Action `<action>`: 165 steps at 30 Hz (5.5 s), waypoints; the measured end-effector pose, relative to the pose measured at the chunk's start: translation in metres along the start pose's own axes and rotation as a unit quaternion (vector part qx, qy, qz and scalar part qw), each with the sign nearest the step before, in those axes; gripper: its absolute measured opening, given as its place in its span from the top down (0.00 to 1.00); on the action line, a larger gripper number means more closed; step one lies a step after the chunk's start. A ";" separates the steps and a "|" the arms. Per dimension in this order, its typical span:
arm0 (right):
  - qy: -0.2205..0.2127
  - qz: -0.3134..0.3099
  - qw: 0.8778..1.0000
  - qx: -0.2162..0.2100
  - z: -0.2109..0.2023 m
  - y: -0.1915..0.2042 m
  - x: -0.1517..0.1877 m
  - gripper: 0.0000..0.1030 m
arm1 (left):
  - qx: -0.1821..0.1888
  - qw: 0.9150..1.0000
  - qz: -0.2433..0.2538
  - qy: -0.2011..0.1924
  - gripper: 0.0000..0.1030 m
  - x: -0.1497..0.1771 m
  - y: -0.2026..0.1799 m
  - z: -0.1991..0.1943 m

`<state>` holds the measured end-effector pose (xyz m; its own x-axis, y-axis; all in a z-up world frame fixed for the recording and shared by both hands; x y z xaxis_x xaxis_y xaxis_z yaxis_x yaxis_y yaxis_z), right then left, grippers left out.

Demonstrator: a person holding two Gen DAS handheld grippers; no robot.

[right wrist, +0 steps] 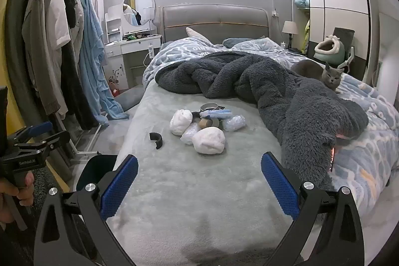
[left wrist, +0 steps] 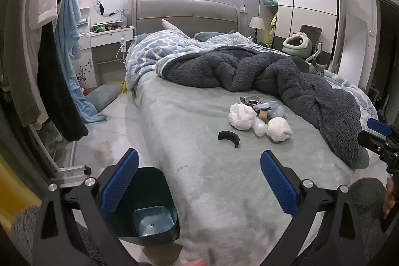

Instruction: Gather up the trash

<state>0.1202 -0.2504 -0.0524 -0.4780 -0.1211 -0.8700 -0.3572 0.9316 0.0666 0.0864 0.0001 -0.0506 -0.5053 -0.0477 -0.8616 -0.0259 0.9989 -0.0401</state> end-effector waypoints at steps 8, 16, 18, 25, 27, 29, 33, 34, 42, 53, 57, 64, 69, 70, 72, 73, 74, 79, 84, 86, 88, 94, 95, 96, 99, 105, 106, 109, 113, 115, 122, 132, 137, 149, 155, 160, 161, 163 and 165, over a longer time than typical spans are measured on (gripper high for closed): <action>-0.001 -0.002 1.000 0.001 0.000 0.001 0.000 0.03 | -0.009 1.000 0.003 0.001 0.03 0.000 0.001 0.000; 0.000 -0.001 1.000 0.000 0.000 0.001 0.000 0.03 | 0.004 1.000 -0.010 0.014 0.03 0.003 0.010 0.007; 0.000 -0.001 1.000 0.001 0.000 0.001 0.000 0.03 | 0.005 1.000 -0.009 0.016 0.03 0.003 0.005 0.006; 0.000 -0.002 1.000 0.001 -0.001 0.001 0.000 0.03 | 0.007 1.000 -0.006 0.013 0.03 0.003 0.002 0.005; 0.000 -0.002 1.000 0.001 -0.001 0.001 0.000 0.03 | 0.007 1.000 -0.010 0.008 0.03 0.002 0.003 0.004; 0.000 -0.002 1.000 0.001 -0.001 0.001 0.000 0.03 | 0.006 1.000 -0.012 0.005 0.03 0.000 0.005 0.002; 0.000 -0.002 1.000 0.001 0.000 0.001 0.000 0.03 | 0.012 1.000 -0.015 0.005 0.03 -0.001 0.005 0.001; 0.000 -0.002 1.000 0.001 0.000 0.001 0.000 0.03 | 0.012 1.000 -0.014 0.004 0.03 -0.001 0.006 0.000; -0.001 -0.002 1.000 0.001 0.000 0.001 0.000 0.03 | 0.013 1.000 -0.016 0.004 0.03 -0.001 0.006 -0.002; 0.000 -0.002 1.000 0.001 0.000 0.001 -0.001 0.03 | 0.012 1.000 0.005 0.011 0.03 0.001 0.000 -0.002; 0.000 -0.001 1.000 0.001 0.000 0.001 -0.001 0.03 | 0.015 1.000 0.003 0.013 0.03 0.001 0.000 -0.001; 0.000 -0.002 1.000 0.001 0.000 0.001 -0.001 0.03 | 0.019 1.000 -0.008 0.015 0.03 0.000 0.001 0.000; 0.000 -0.002 1.000 0.001 0.000 0.001 0.000 0.03 | 0.009 1.000 -0.007 0.007 0.03 -0.003 0.003 -0.001; 0.000 -0.002 1.000 0.001 0.000 0.001 0.000 0.03 | 0.008 1.000 -0.008 0.006 0.03 -0.003 0.004 -0.002; 0.000 -0.002 1.000 0.001 0.000 0.001 0.000 0.03 | 0.007 1.000 -0.014 0.005 0.03 -0.004 0.007 -0.002; 0.000 -0.002 1.000 0.001 0.000 0.001 0.000 0.03 | 0.008 1.000 -0.017 0.006 0.03 -0.004 0.008 -0.002; 0.000 -0.002 1.000 0.001 0.000 0.001 0.000 0.03 | 0.009 1.000 -0.020 0.007 0.03 -0.005 0.009 -0.002; 0.000 -0.002 1.000 0.001 -0.001 0.002 0.000 0.03 | 0.014 1.000 -0.026 0.010 0.03 -0.004 0.010 -0.001; 0.000 -0.001 1.000 0.001 -0.001 0.002 0.000 0.03 | 0.021 0.999 -0.030 0.013 0.03 -0.002 0.009 0.001; 0.000 -0.001 1.000 0.001 -0.001 0.002 -0.001 0.03 | 0.025 0.999 -0.028 0.016 0.03 -0.001 0.007 0.002; 0.000 -0.002 1.000 0.001 -0.001 0.002 -0.001 0.03 | 0.026 0.999 -0.029 0.016 0.03 -0.001 0.005 0.002; -0.001 -0.002 1.000 0.000 -0.001 0.002 -0.001 0.03 | 0.034 0.999 -0.032 0.014 0.03 -0.001 0.002 0.000; -0.001 -0.003 1.000 -0.001 -0.001 0.003 -0.001 0.03 | 0.035 0.999 -0.033 0.014 0.03 -0.001 0.002 -0.001; 0.000 -0.005 1.000 0.000 0.000 0.003 -0.001 0.03 | 0.034 0.999 -0.032 0.013 0.03 -0.002 0.001 -0.001; 0.001 -0.012 1.000 0.003 -0.002 0.007 -0.001 0.03 | 0.025 0.999 -0.029 0.008 0.03 -0.005 0.003 -0.004; 0.006 -0.007 1.000 -0.001 0.001 0.009 -0.003 0.03 | 0.040 0.999 -0.020 0.012 0.03 -0.006 0.000 -0.004; 0.006 -0.006 1.000 -0.002 0.002 0.007 -0.003 0.03 | 0.043 0.999 -0.019 0.013 0.03 -0.007 0.000 -0.004; 0.006 -0.003 1.000 -0.004 0.005 0.007 -0.004 0.03 | 0.045 0.999 -0.015 0.008 0.03 -0.010 0.001 -0.004; 0.010 0.000 1.000 -0.006 0.011 0.008 -0.005 0.03 | 0.043 0.999 -0.007 0.007 0.03 -0.013 0.003 0.000; 0.011 -0.001 1.000 -0.009 0.013 0.007 -0.005 0.03 | 0.047 0.999 -0.003 0.001 0.03 -0.016 0.003 0.001; 0.026 0.007 1.000 -0.010 0.038 0.005 -0.003 0.03 | 0.061 0.998 -0.003 0.020 0.04 -0.012 0.009 0.017; 0.062 0.029 0.997 -0.038 0.081 -0.011 0.006 0.03 | 0.059 0.998 0.029 0.010 0.04 -0.025 0.004 0.048; 0.068 0.040 0.996 -0.045 0.100 -0.026 0.004 0.03 | 0.077 0.995 0.049 0.032 0.04 -0.022 -0.007 0.068; 0.094 0.014 0.993 -0.069 0.157 -0.042 -0.003 0.03 | 0.122 0.988 0.072 0.059 0.04 -0.011 -0.011 0.123; 0.111 0.010 0.991 -0.080 0.174 -0.047 -0.001 0.03 | 0.146 0.983 0.087 0.067 0.04 -0.004 -0.019 0.146; 0.130 0.025 0.986 -0.104 0.187 -0.047 0.005 0.03 | 0.173 0.977 0.097 0.079 0.04 0.005 -0.030 0.164; 0.133 0.025 0.985 -0.110 0.189 -0.045 0.006 0.03 | 0.176 0.976 0.099 0.080 0.04 0.005 -0.031 0.165; 0.141 0.028 0.982 -0.125 0.192 -0.040 0.009 0.03 | 0.183 0.974 0.105 0.086 0.04 0.008 -0.035 0.171; 0.150 0.026 0.979 -0.135 0.196 -0.035 0.013 0.04 | 0.189 0.972 0.107 0.091 0.04 0.010 -0.037 0.178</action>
<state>0.2837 -0.2179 -0.1621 -0.7007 -0.2089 -0.6822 -0.5065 0.8191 0.2694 0.2361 -0.0374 -0.1475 -0.6099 0.1957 -0.7679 0.3974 0.9139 -0.0827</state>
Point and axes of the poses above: each gripper's, at about its wrist camera, not at the fingertips, and z roughly the way its jaws point, y to its left, x to its underside, the point moved 10 cm from there along z, roughly the way its jaws point
